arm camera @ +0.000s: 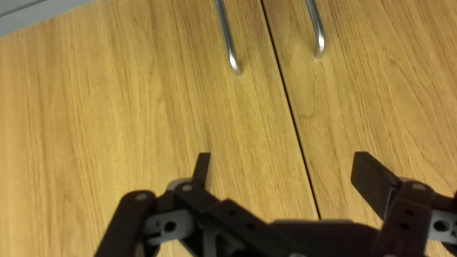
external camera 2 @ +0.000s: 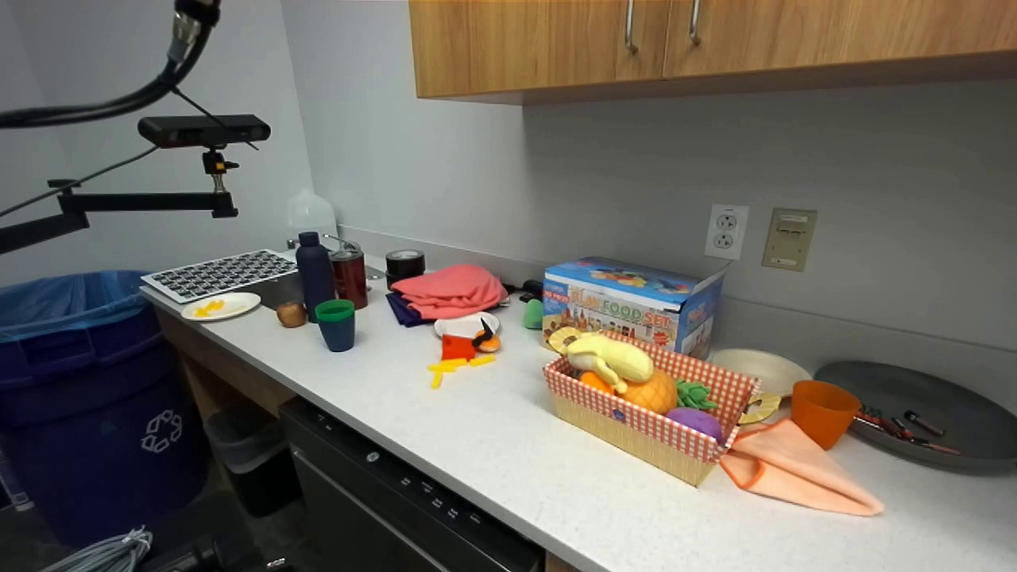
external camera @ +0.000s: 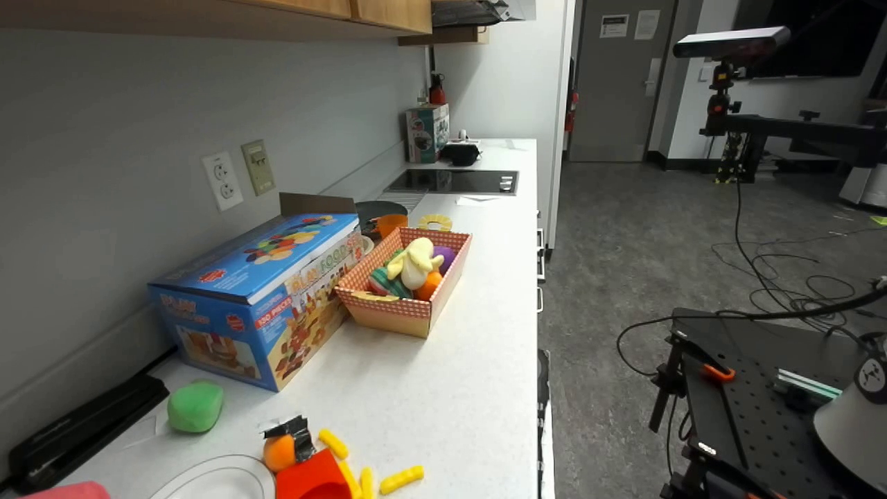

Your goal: Close the open upper cabinet

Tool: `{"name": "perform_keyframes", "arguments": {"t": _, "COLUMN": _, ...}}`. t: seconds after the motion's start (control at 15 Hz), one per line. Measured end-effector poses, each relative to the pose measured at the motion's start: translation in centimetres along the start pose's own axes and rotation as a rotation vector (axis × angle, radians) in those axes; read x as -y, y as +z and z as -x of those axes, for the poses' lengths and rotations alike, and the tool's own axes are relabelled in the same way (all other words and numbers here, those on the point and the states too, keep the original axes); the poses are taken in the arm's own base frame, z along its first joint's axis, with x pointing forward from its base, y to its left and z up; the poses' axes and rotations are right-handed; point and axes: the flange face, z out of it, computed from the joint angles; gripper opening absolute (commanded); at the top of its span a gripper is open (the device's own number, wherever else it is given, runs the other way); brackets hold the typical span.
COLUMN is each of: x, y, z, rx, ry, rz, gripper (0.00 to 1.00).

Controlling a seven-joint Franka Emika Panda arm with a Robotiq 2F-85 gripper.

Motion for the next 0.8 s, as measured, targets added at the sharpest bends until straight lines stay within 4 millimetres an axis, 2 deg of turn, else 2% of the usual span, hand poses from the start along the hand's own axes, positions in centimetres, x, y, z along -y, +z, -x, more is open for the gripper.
{"name": "perform_keyframes", "arguments": {"t": 0.2, "x": -0.7, "y": -1.2, "z": -0.2, "rx": -0.011, "ry": -0.005, "rz": 0.015, "gripper": 1.0}}
{"name": "perform_keyframes", "arguments": {"t": 0.4, "x": -2.1, "y": -4.1, "z": 0.3, "rx": -0.023, "ry": -0.005, "rz": 0.052, "gripper": 1.0}}
{"name": "perform_keyframes", "arguments": {"t": 0.6, "x": -3.7, "y": -7.7, "z": 1.9, "rx": -0.019, "ry": 0.02, "rz": 0.092, "gripper": 1.0}}
{"name": "perform_keyframes", "arguments": {"t": 0.8, "x": -5.0, "y": -10.9, "z": 4.5, "rx": 0.01, "ry": 0.058, "rz": 0.125, "gripper": 1.0}}
